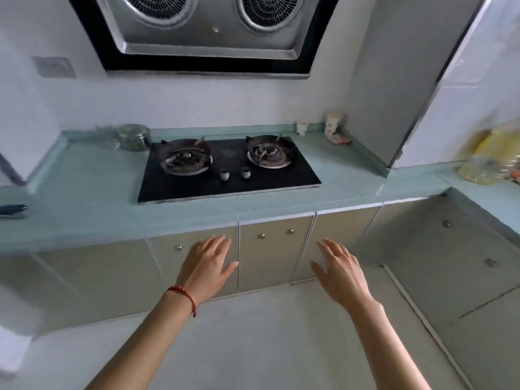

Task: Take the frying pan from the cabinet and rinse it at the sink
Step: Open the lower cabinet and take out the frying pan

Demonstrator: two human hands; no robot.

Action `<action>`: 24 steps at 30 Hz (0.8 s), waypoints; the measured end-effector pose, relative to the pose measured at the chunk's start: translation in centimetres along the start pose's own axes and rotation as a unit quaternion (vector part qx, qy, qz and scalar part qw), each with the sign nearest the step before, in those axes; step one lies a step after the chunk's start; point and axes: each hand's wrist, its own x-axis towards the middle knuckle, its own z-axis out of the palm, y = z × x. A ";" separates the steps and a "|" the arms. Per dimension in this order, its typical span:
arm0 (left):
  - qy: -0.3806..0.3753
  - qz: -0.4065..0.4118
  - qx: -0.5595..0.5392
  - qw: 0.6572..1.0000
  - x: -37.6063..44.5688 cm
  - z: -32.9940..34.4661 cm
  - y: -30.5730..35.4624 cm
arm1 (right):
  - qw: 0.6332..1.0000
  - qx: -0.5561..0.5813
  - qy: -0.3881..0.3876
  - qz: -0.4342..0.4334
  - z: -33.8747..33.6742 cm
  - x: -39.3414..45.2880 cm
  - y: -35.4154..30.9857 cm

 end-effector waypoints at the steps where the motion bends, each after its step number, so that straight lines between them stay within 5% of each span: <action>1: 0.002 -0.018 0.007 1.000 -1.0 -0.2 -1.4 | 1.000 0.000 -0.010 -0.020 0.5 0.5 -1.5; 13: 0.029 -0.208 0.062 0.976 -13.8 -2.9 -17.9 | 0.970 0.007 -0.087 -0.228 7.6 3.8 -21.7; 24: 0.021 -0.322 0.094 0.942 -24.0 -4.4 -35.9 | 0.939 0.010 -0.149 -0.309 16.0 4.8 -42.4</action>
